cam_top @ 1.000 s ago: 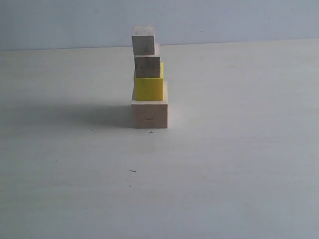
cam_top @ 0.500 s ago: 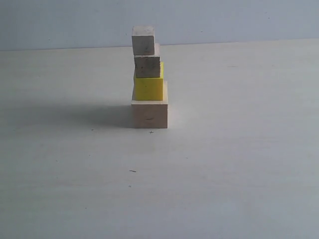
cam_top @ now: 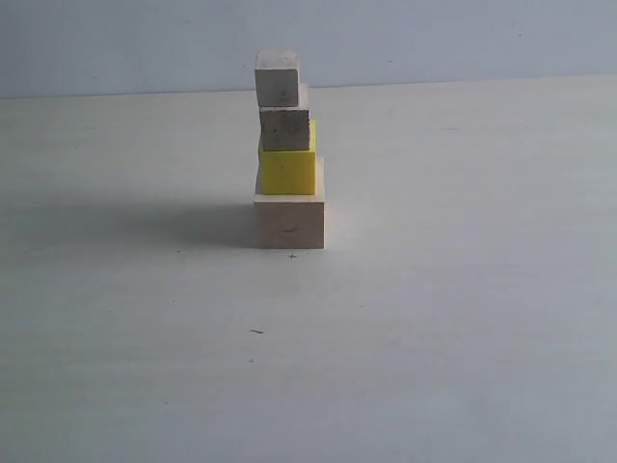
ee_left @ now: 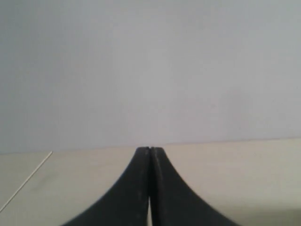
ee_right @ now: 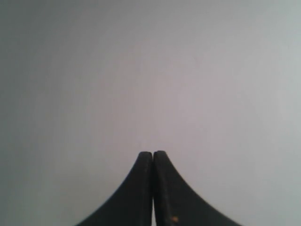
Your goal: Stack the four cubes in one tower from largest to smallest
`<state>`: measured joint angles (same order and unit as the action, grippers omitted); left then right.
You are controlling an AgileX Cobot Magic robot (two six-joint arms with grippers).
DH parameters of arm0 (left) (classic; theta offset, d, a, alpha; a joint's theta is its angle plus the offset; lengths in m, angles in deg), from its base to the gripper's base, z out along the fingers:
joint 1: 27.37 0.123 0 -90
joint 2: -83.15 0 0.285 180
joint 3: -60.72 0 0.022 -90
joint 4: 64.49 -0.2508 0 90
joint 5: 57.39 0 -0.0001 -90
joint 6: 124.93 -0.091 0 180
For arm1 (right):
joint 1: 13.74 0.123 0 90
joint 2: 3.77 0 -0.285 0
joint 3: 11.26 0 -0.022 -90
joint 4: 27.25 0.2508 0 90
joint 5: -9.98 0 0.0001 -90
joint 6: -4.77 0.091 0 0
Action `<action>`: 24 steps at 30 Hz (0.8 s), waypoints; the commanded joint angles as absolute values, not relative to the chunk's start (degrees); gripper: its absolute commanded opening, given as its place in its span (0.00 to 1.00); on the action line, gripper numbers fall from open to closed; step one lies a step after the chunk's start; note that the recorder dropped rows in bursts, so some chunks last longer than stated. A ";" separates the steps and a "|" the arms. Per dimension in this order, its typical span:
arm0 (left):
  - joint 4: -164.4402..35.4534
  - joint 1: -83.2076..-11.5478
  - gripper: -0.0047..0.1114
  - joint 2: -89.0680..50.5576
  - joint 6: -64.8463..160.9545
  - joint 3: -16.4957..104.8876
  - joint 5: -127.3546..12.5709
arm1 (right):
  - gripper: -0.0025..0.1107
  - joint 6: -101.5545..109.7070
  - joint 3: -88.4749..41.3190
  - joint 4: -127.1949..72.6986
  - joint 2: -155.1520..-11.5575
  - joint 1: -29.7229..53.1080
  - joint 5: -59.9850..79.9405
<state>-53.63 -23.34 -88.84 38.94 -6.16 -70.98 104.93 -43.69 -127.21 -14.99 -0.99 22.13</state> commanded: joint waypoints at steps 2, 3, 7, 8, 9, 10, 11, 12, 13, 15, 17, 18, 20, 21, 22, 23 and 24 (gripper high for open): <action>-59.07 -23.37 0.04 -89.07 48.11 -11.55 -71.02 | 0.02 105.27 -44.06 -127.19 -14.93 -0.83 22.07; -60.43 -23.37 0.04 -89.07 51.11 -12.30 -71.02 | 0.02 105.27 -44.06 -127.19 -14.93 -0.83 22.07; -64.49 -23.37 0.04 -89.07 59.40 -15.02 -71.02 | 0.02 105.27 -44.06 -127.19 -14.93 -0.83 22.07; -64.49 -23.37 0.04 -89.07 59.64 -15.82 -71.02 | 0.02 105.27 -44.06 -127.19 -14.93 -0.83 22.07; -64.49 -23.37 0.04 -89.07 59.64 -16.32 -71.02 | 0.02 105.27 -44.06 -127.19 -14.93 -0.83 22.07; -64.49 -23.37 0.04 -89.07 59.64 -16.50 -71.02 | 0.02 105.27 -44.06 -127.19 -14.93 -0.83 22.07; -64.49 -23.37 0.04 -89.07 59.64 -16.50 -71.02 | 0.02 105.27 -44.06 -127.19 -14.93 -0.83 22.07; -64.49 -23.37 0.04 -89.07 59.64 -16.50 -72.32 | 0.02 105.27 -44.06 -127.19 -14.93 -0.83 21.93; -64.49 -23.37 0.04 -89.07 59.64 -16.50 -73.51 | 0.02 105.27 -44.06 -127.19 -14.93 -0.83 21.93; -65.04 -23.37 0.04 -89.07 59.64 -16.50 -73.51 | 0.02 105.27 -44.06 -127.19 -14.93 -0.83 21.93; -65.70 -23.37 0.04 -89.07 59.64 -16.50 -73.68 | 0.02 105.27 -44.06 -127.19 -14.93 -0.83 21.93; -65.92 -23.37 0.04 -89.07 59.64 -16.50 -73.96 | 0.02 105.27 -44.06 -127.19 -14.93 -0.83 21.93; -66.18 -23.37 0.04 -89.07 59.64 -16.50 -76.60 | 0.02 105.27 -44.06 -127.19 -14.93 -0.83 21.93; -66.17 -23.37 0.04 -89.07 59.53 -16.50 -77.96 | 0.02 105.27 -44.06 -127.19 -14.93 -0.83 21.93; -66.28 -23.37 0.04 -89.07 59.53 -16.50 -77.82 | 0.02 105.38 -44.06 -127.19 -14.93 -0.83 21.94; -66.28 -23.37 0.04 -89.07 59.53 -16.50 -77.82 | 0.02 105.38 -44.06 -127.19 -14.93 -0.83 21.94; -66.28 -23.37 0.04 -89.07 59.53 -16.50 -77.82 | 0.02 105.38 -44.06 -127.19 -14.93 -0.83 21.94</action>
<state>-65.71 -23.34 -88.84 59.15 -16.37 -77.29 105.03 -43.69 -127.21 -14.99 -0.99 22.13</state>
